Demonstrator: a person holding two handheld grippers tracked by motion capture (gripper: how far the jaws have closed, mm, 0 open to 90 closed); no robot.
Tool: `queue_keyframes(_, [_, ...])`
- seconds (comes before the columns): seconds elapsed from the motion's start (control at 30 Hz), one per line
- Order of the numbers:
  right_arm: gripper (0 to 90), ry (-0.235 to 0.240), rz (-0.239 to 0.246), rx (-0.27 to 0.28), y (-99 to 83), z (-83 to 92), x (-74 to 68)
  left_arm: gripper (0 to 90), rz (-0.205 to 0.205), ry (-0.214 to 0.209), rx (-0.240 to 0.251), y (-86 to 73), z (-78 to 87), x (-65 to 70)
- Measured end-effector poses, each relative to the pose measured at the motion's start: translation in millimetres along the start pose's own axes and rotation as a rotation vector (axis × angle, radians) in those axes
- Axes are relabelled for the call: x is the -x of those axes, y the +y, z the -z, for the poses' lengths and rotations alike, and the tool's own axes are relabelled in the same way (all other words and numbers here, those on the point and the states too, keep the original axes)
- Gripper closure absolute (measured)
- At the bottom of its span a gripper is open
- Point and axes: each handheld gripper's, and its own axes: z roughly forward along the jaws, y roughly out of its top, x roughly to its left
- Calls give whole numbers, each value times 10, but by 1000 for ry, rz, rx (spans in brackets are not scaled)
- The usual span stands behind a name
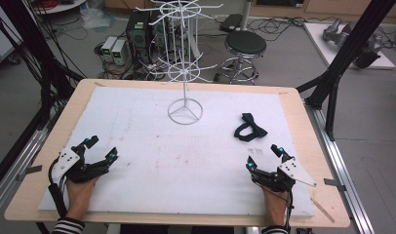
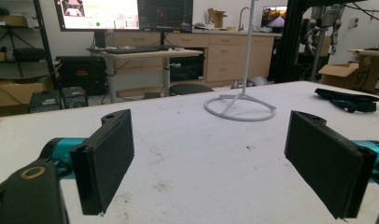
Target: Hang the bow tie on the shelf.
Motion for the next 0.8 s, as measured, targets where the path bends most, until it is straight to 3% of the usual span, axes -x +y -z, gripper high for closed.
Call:
queue_keyframes(0.43, [44, -15, -7, -7, 6, -9, 1, 162, -3, -2, 1, 1, -1, 4])
queue_keyframes(0.6, [43, -22, -34, -25, 15, -18, 9, 162, -6, -4, 1, 0, -2, 5])
queue_keyframes(0.8, [44, -25, -30, -48, 73, -30, 33, 170, -6, -8, -1, 1, -2, 4])
